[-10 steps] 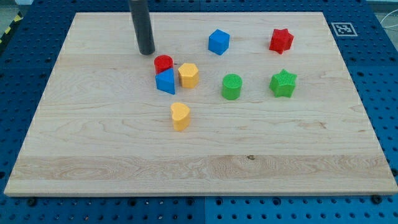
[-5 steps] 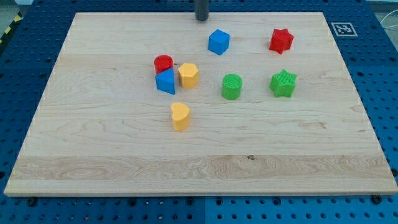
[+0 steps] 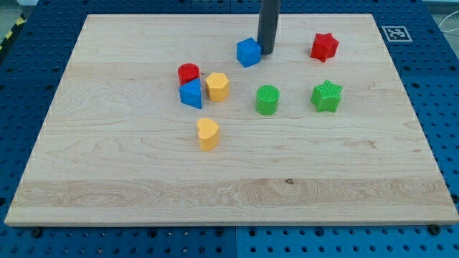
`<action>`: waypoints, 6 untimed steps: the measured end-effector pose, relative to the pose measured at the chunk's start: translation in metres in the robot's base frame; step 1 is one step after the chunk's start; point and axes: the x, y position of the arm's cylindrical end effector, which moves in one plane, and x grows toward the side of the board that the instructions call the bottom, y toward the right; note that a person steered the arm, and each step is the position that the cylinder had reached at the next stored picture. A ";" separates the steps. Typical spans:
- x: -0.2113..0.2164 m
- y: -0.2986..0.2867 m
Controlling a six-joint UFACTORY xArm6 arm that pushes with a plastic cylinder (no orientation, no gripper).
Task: Move blue cube towards red circle
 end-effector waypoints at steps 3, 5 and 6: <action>0.010 -0.026; -0.008 -0.034; 0.004 -0.054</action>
